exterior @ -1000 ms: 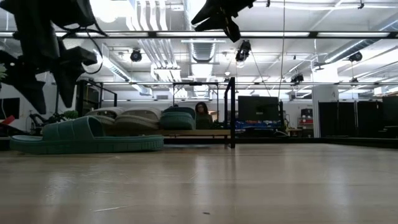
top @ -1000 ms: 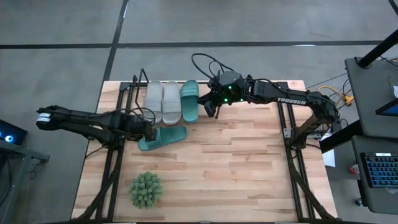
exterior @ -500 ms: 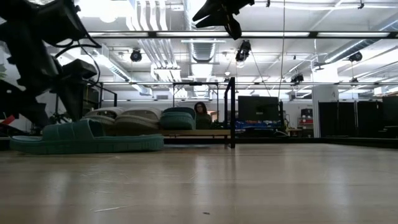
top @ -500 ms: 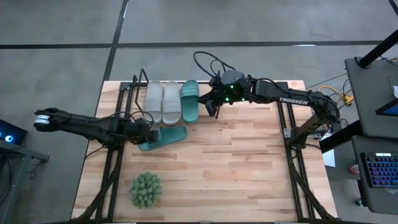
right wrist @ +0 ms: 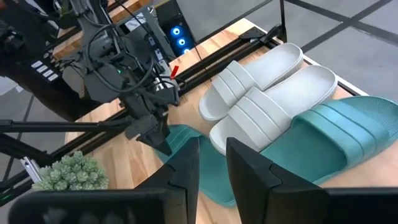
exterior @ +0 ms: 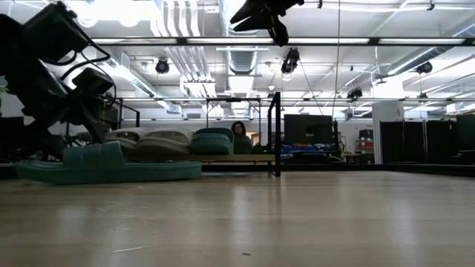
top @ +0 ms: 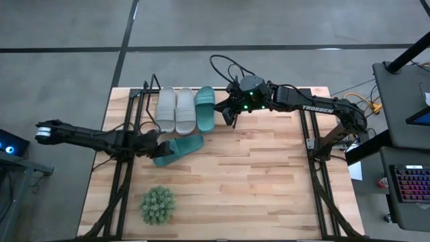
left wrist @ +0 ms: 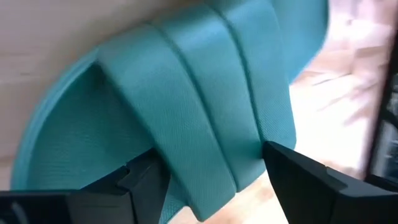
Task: Pick and place slides into the shelf
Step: Put the green slipper on the shelf
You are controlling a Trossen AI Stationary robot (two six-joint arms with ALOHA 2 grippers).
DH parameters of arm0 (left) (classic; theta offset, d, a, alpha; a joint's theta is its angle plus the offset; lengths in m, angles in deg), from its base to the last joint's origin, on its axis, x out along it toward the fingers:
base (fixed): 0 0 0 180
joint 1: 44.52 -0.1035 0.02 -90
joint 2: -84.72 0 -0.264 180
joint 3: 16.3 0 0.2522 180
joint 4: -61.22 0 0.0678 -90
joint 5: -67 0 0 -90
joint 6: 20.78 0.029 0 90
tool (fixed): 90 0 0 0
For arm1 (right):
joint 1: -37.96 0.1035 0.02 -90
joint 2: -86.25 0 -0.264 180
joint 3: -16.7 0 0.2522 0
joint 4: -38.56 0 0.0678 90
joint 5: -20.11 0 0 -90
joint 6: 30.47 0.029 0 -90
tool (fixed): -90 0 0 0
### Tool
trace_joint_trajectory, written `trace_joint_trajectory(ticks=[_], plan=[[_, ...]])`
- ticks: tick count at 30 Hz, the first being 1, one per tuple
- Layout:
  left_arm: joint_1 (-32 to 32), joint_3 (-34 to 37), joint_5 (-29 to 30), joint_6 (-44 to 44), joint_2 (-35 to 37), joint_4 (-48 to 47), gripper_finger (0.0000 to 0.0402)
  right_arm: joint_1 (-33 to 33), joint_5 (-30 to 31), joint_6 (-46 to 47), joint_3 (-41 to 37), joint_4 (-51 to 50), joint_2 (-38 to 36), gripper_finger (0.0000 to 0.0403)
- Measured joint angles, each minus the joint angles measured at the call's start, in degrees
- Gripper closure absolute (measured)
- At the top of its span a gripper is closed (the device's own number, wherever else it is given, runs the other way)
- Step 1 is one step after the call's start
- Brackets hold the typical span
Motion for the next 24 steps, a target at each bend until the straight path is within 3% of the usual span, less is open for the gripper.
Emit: trace_joint_trajectory(ticks=[6,17,24], plan=[[0.0,2.89,-0.42,-0.98,0.83,6.13,0.0214,0.0,0.0,0.0,0.0,0.0,0.0,0.0324],[0.0,2.81,-1.4,2.87,2.55,7.32,0.0387,0.0,0.0,0.0,0.0,0.0,-0.04,0.0334],[-0.07,2.65,-6.81,5.54,3.85,9.7,0.0399,0.0,0.0,0.0,0.0,0.0,-0.66,0.0333]])
